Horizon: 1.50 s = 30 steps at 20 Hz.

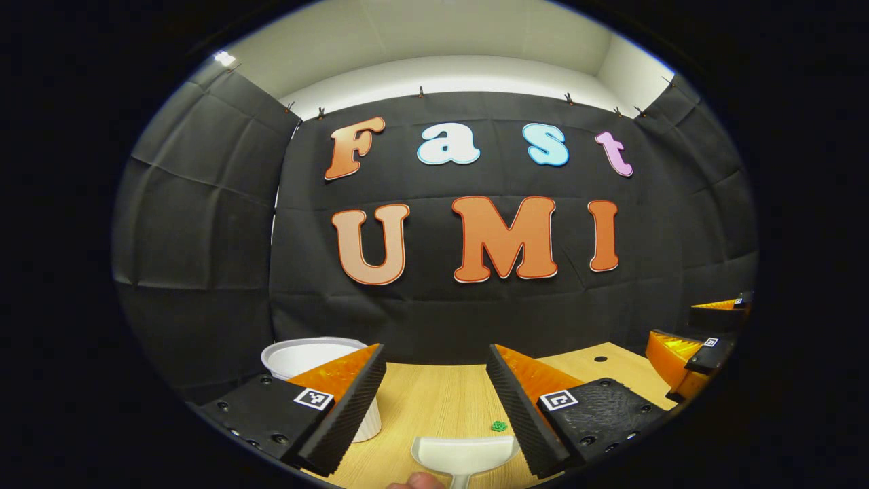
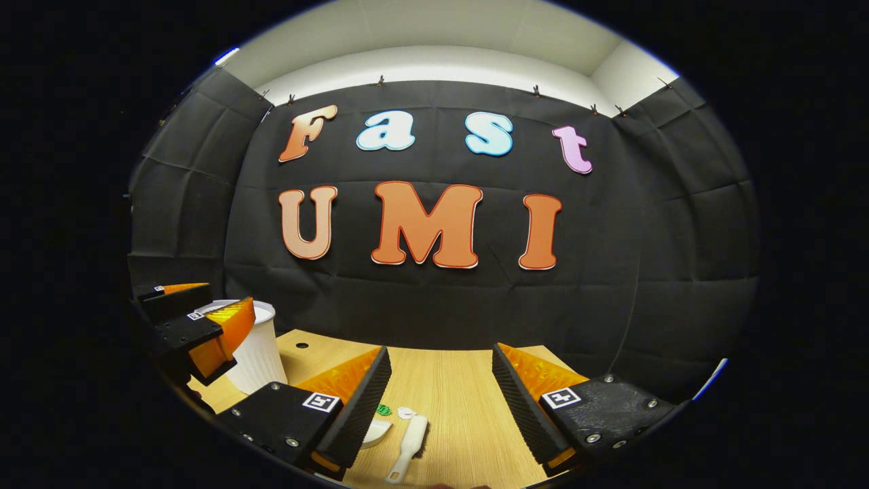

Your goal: Pick up the small broom and dustpan from the desktop, sweep the trash into the dustpan with the broom, and then empty the trash into the garbage bin.

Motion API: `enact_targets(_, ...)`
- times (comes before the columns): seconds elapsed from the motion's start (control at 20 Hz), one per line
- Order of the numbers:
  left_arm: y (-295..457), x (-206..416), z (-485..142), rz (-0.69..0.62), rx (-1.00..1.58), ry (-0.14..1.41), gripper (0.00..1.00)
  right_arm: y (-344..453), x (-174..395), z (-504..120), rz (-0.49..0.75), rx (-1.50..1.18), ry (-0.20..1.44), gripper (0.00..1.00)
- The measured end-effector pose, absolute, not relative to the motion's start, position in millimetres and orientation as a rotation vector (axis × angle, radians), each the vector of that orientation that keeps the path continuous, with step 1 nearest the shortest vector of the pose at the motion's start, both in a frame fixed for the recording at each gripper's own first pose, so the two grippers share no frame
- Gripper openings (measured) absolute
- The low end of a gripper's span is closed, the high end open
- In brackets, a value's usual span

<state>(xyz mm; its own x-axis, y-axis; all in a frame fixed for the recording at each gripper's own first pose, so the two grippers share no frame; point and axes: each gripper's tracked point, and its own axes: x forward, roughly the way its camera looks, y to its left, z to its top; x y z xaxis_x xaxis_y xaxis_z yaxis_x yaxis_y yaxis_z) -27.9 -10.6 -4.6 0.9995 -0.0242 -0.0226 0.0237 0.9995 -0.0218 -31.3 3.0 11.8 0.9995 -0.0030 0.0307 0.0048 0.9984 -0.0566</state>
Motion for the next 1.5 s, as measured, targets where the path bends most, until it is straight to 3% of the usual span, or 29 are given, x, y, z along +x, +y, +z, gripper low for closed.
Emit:
enact_targets(0.4,-18.1,-27.2,-16.9,-0.055,-0.039,0.066,0.94,4.4,-30.4,-1.4,-0.011,-0.055,0.014,0.92)
enact_targets(0.65,-26.3,-20.9,-53.7,-0.123,-0.053,0.181,0.94,16.9,-25.5,-33.4,-0.010,-0.045,0.116,0.92)
enact_targets(1.1,-33.0,-35.3,-178.7,-0.308,-0.072,0.599,0.95,49.6,-29.2,-157.1,-0.073,0.003,0.498,0.93)
enact_targets(1.5,-47.7,-72.6,-307.3,-0.275,-0.107,1.135,0.97,43.6,-24.0,-270.0,-0.021,-0.006,0.895,0.93)
